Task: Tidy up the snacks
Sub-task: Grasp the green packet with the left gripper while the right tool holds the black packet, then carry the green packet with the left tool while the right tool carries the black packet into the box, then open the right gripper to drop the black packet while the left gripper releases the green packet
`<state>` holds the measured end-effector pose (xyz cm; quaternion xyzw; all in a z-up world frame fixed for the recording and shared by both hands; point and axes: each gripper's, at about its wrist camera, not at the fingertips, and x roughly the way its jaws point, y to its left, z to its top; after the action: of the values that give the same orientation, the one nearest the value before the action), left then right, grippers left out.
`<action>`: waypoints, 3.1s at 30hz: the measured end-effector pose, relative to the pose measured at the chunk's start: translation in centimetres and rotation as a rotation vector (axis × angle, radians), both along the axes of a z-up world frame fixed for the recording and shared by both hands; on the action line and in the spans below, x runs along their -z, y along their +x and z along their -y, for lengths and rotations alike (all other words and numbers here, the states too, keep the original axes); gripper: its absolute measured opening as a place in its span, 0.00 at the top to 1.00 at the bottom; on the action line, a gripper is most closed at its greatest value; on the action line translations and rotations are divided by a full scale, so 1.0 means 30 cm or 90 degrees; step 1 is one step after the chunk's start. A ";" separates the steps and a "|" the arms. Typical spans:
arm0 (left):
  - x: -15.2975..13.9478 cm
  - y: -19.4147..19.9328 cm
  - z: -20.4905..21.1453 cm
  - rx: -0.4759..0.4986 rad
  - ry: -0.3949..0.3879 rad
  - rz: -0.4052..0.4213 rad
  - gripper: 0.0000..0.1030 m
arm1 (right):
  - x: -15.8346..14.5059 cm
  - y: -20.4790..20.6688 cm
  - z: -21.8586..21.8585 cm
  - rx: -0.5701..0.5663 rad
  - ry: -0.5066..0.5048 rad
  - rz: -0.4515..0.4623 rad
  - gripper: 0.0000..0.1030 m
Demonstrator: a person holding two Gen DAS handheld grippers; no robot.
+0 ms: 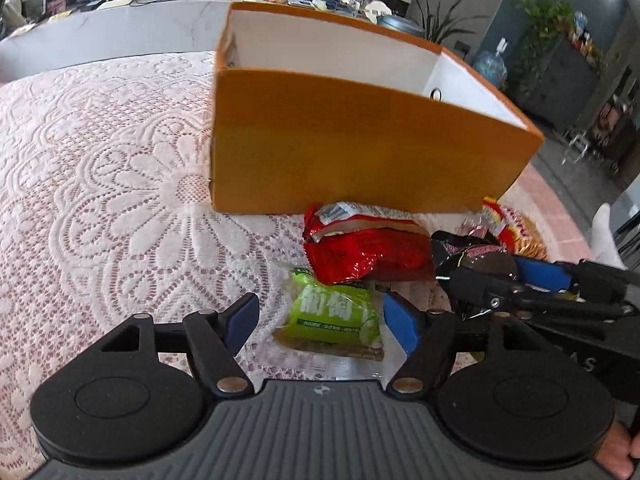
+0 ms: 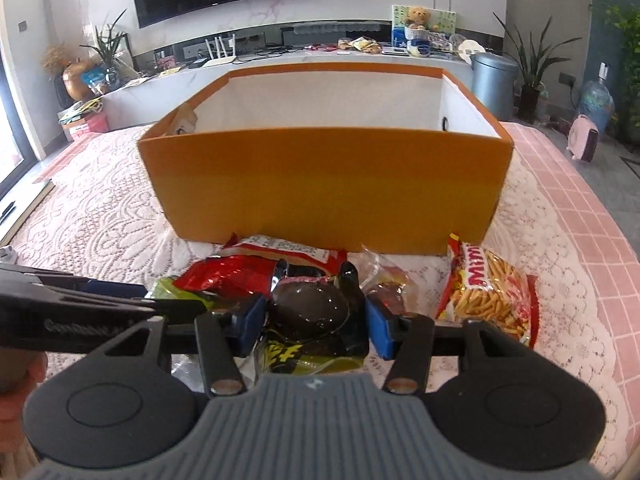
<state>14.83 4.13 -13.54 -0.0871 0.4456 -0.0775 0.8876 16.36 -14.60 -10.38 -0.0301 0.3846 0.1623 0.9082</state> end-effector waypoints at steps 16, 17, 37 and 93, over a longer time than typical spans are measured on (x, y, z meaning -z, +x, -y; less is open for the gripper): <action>-0.005 -0.023 -0.006 -0.010 -0.032 -0.037 0.49 | 0.015 0.001 0.007 0.000 0.005 -0.005 0.50; -0.009 -0.030 -0.017 -0.017 -0.041 -0.043 0.49 | 0.012 0.000 0.008 0.001 0.006 -0.005 0.50; -0.303 -0.165 -0.065 -0.038 -0.063 0.076 0.50 | -0.159 -0.086 0.027 -0.012 0.035 0.064 0.51; -0.193 0.473 0.040 -0.008 0.067 0.017 0.49 | -0.078 0.682 -0.033 0.054 -0.093 -0.082 0.53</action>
<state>29.02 2.93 -7.76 -0.0421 0.4363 -0.0500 0.8974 36.81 -13.61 -8.03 -0.0697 0.4543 0.0967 0.8829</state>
